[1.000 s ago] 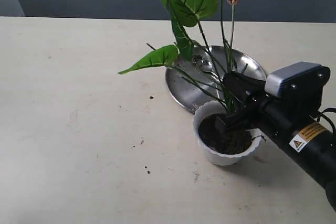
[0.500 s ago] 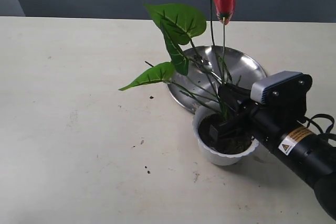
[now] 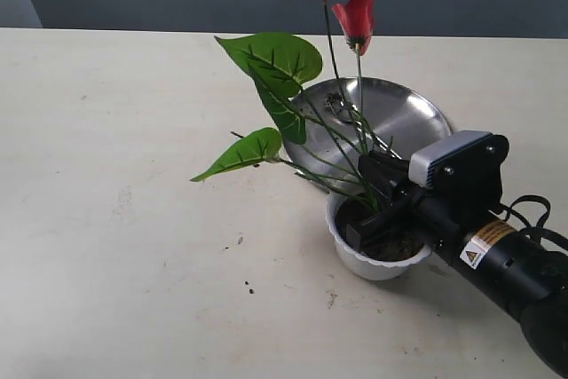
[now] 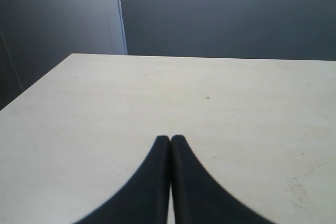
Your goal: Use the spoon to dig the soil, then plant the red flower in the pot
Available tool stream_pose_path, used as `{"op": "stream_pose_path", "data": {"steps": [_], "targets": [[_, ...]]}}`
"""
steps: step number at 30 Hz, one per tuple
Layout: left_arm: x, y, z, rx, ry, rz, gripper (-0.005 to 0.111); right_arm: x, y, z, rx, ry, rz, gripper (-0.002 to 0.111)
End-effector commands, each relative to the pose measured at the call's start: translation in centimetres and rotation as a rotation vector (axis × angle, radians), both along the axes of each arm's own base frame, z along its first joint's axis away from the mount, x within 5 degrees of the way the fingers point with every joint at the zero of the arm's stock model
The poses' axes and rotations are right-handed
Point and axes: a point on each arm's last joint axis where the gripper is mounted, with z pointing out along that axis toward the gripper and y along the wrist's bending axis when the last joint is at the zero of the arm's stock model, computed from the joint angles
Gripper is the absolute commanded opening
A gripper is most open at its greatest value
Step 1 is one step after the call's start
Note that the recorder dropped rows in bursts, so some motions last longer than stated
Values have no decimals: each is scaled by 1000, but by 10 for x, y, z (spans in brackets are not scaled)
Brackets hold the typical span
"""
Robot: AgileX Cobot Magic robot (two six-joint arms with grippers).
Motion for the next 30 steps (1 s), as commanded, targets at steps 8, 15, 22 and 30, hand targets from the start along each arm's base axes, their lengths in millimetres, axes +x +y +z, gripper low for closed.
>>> {"op": "stream_pose_path", "data": {"steps": [8,15,22,30], "targets": [[0,0,-1,-4,3,2,0,-5,-5,-14,-61,71,1,-1],[0,0,-1,-4,3,2,0,-5,-4,-14,-57,73,6,-1],[0,0,-1,-4,3,2,0,-5,-4,-14,-56,74,12,-1],[0,0,-1,-4,3,2,0,-7,-2,-14,-56,74,39,-1]]}}
